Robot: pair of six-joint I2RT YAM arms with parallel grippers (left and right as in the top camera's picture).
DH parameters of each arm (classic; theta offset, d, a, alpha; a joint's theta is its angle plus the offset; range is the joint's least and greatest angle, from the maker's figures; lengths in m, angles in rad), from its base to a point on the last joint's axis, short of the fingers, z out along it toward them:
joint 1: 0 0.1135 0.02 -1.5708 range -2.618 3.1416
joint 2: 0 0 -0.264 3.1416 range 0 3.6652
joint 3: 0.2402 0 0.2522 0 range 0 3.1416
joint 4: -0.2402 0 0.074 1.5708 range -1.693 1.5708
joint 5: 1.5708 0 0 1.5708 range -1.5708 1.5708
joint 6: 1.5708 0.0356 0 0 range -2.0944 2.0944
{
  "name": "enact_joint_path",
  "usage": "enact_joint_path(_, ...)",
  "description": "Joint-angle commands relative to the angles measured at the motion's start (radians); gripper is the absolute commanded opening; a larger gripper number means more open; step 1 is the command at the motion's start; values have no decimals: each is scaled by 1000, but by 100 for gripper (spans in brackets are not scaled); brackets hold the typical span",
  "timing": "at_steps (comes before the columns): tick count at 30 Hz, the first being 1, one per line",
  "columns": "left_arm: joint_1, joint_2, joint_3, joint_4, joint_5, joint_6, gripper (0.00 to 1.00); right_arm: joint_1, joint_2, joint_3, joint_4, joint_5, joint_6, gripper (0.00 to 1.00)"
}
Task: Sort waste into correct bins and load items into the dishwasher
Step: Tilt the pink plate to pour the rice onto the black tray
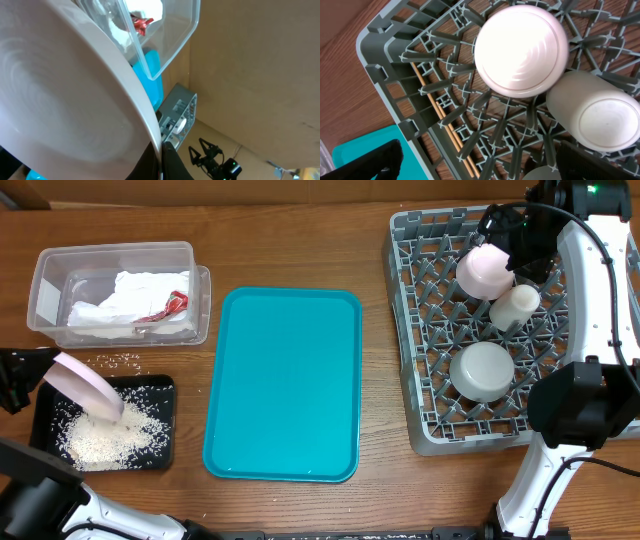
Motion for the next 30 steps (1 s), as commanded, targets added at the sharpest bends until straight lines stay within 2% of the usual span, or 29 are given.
enact_joint_path(1, 27, -24, -5, 10, 42, 32, 4, -2, -12, 28, 3, -6, 5, 100)
enact_joint_path(5, 39, -24, -6, -8, 42, 49, 4, -2, -12, 28, 3, -6, 5, 100)
enact_joint_path(9, 60, -25, -12, -20, -36, 69, 4, -2, -12, 28, 3, -6, 5, 100)
enact_joint_path(13, 72, -24, -18, -22, 0, 55, 4, -2, -12, 28, 3, -6, 5, 100)
enact_joint_path(30, 45, -30, -34, -18, -64, 68, 4, -2, -12, 28, 3, -6, 5, 100)
